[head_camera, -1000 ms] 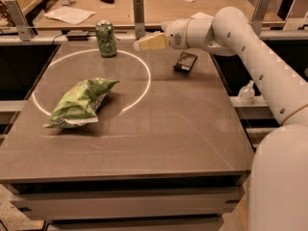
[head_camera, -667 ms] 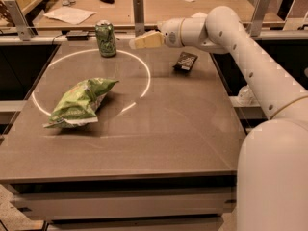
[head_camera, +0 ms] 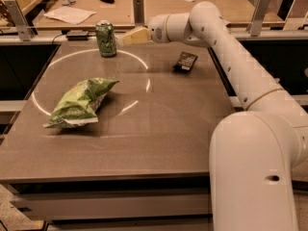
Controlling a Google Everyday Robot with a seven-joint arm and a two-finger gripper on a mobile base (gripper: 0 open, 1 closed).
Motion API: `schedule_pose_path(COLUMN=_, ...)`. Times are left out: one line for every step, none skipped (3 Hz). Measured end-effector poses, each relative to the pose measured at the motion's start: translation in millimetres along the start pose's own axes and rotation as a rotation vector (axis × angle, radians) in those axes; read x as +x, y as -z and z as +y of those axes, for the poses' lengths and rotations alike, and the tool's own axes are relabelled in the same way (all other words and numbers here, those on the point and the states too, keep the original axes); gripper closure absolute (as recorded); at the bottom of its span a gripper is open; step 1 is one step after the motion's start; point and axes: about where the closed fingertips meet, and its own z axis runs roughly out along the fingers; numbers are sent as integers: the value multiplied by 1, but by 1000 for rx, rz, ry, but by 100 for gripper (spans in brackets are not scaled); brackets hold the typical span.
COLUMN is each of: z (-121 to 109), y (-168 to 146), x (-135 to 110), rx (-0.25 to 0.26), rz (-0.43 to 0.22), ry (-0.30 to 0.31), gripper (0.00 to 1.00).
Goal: Pick green can
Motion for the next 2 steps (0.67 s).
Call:
schedule_pose_path(z=3, y=-22, x=-2, rx=-29, rz=16, ry=15, gripper=0)
schedule_pose_path(z=8, y=-41, x=-3, rx=-63, rz=24, ry=21, gripper=0)
